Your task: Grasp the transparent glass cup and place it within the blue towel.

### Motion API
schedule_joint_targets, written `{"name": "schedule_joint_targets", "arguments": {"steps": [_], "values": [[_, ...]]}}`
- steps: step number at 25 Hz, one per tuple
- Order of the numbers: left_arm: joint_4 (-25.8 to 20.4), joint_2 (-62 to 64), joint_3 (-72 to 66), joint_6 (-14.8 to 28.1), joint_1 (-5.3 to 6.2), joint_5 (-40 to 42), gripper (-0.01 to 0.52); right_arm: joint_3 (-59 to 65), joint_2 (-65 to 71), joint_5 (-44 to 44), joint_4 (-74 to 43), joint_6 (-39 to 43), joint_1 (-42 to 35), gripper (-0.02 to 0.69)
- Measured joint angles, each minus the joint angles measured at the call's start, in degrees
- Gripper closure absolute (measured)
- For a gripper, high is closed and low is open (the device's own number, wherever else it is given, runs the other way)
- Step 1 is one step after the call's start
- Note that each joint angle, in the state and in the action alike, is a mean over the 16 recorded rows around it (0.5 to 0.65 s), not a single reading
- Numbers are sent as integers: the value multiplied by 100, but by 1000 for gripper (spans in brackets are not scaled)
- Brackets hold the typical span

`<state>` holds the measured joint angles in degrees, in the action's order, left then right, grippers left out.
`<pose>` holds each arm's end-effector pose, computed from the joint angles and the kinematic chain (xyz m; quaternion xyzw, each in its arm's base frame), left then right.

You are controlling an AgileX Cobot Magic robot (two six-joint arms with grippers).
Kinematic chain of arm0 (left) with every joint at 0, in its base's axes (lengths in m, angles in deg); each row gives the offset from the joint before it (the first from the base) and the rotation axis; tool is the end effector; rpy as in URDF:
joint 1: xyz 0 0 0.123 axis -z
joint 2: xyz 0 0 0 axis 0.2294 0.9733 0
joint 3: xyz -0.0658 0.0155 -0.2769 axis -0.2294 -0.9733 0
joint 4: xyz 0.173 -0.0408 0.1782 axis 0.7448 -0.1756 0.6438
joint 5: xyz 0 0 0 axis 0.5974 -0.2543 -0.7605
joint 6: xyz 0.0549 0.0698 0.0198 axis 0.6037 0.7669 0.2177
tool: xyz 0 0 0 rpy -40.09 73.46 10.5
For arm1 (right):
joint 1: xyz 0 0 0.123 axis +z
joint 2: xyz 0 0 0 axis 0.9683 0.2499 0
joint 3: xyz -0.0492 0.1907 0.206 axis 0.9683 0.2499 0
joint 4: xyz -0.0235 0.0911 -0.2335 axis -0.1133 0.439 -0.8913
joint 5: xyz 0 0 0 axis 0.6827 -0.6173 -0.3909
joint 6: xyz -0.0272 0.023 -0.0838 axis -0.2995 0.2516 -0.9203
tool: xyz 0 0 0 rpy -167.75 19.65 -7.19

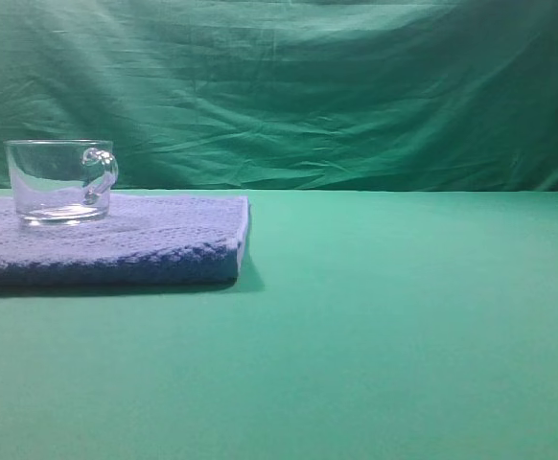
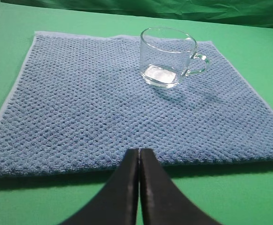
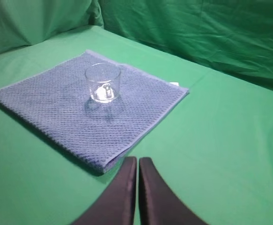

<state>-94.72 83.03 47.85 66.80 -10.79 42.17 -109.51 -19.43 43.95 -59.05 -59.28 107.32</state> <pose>0.0520 -0.0085 0.1754 -0.0009 0.7958 -0.0696 0.6015 0.0624 0.0391 0.2991 -0.2308 0.7684 0.1577 0.5757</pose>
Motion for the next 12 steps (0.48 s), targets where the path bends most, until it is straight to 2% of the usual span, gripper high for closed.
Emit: {"name": "schedule_joint_targets", "arguments": {"steps": [12], "values": [[0, 0, 0, 0, 0, 0, 514, 1336, -1393, -415, -72, -16, -2244, 665]]}}
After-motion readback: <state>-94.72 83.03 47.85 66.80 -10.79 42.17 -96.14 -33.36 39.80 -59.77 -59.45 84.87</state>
